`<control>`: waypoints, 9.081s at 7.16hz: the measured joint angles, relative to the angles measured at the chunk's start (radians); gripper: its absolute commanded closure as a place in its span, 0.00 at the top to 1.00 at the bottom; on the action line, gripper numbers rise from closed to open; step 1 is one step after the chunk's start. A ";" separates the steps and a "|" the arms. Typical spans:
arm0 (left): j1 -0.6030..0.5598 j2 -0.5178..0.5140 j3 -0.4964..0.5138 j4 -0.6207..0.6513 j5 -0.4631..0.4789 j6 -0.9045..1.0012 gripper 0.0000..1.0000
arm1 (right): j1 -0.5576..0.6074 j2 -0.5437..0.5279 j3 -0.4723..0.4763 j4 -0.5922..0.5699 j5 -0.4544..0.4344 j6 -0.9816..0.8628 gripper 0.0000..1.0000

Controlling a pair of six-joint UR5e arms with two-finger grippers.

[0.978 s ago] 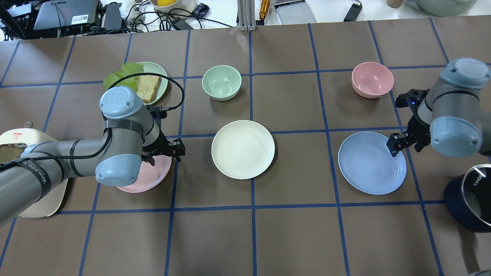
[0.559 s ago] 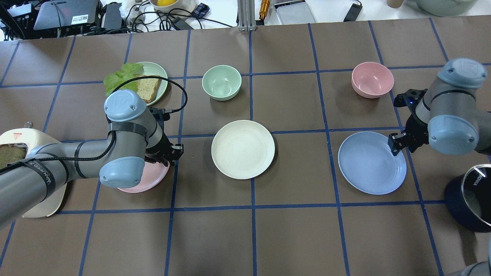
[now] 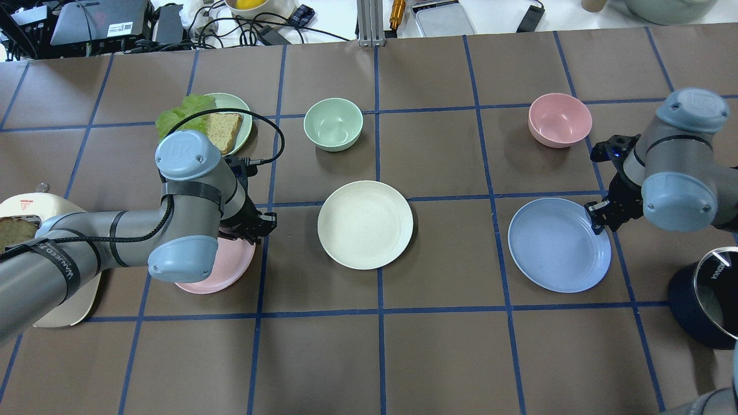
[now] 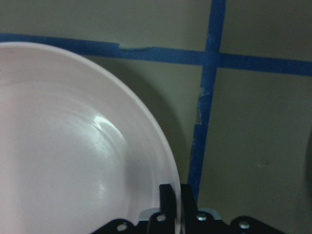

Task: Stack three plates with pink and blue
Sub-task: 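Grip the pink plate rim with left gripper while right gripper grips blue plate rim, then lift the pink plate with left gripper and set it onto the cream plate, then lift the blue plate with right gripper toward the stack while left arm withdraws, then lower the blue plate onto the pink plate with right gripper, then open right gripper and raise it away from the plate stack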

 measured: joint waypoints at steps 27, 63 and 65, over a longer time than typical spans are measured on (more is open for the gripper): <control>-0.189 -0.006 0.803 -0.849 -0.137 -0.339 1.00 | 0.183 -0.009 -0.408 0.559 0.134 0.346 0.00; 0.064 0.210 0.618 -0.731 -0.028 0.028 1.00 | 0.664 0.095 -0.365 0.247 0.263 1.019 0.72; 0.063 0.210 0.617 -0.731 -0.028 0.029 1.00 | 0.656 0.081 -0.425 0.268 0.253 1.010 0.72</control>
